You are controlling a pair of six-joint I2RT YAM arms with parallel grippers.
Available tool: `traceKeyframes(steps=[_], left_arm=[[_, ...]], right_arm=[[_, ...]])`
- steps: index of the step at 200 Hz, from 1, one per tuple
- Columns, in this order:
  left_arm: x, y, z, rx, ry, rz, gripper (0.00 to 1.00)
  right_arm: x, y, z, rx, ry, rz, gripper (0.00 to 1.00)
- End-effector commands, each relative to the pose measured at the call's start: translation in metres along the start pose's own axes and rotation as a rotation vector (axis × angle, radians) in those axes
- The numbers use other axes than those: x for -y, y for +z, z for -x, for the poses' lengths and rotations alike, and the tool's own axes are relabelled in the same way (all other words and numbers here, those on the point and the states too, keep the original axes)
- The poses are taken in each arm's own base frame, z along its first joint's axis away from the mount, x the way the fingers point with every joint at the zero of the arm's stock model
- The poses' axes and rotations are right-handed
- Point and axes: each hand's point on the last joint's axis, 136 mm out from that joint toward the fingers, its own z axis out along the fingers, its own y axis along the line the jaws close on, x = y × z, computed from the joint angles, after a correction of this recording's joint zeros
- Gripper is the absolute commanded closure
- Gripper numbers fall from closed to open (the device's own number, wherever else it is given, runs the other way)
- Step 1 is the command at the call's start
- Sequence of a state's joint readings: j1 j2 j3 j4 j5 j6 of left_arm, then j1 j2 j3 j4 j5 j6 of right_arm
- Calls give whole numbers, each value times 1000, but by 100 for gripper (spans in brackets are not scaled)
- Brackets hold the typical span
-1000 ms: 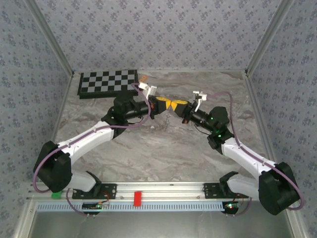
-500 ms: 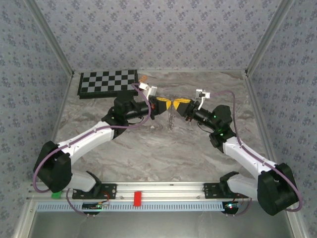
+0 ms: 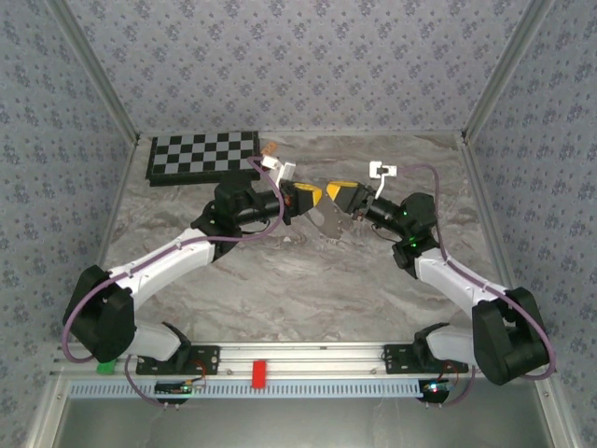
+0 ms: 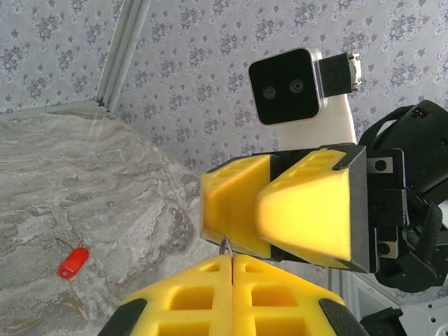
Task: Put the keys on the keyring
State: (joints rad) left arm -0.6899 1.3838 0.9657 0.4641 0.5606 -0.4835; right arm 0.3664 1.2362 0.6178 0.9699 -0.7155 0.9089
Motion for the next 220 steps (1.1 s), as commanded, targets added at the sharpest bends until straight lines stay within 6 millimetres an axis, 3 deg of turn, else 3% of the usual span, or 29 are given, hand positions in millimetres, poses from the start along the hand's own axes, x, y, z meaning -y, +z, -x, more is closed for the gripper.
traceKeyframes(steps=[1, 51, 142, 220], left_arm=[[16, -7, 17, 47, 39, -32, 100], [17, -7, 18, 50, 44, -34, 100], [15, -9, 21, 56, 39, -19, 100], [0, -15, 37, 95, -111, 108, 100]], right_arm=[[-10, -2, 12, 29, -45, 32, 72], [-1, -4, 10, 10, -33, 34, 70], [-5, 6, 4, -37, 61, 172, 70], [26, -26, 31, 163, 78, -20, 60]])
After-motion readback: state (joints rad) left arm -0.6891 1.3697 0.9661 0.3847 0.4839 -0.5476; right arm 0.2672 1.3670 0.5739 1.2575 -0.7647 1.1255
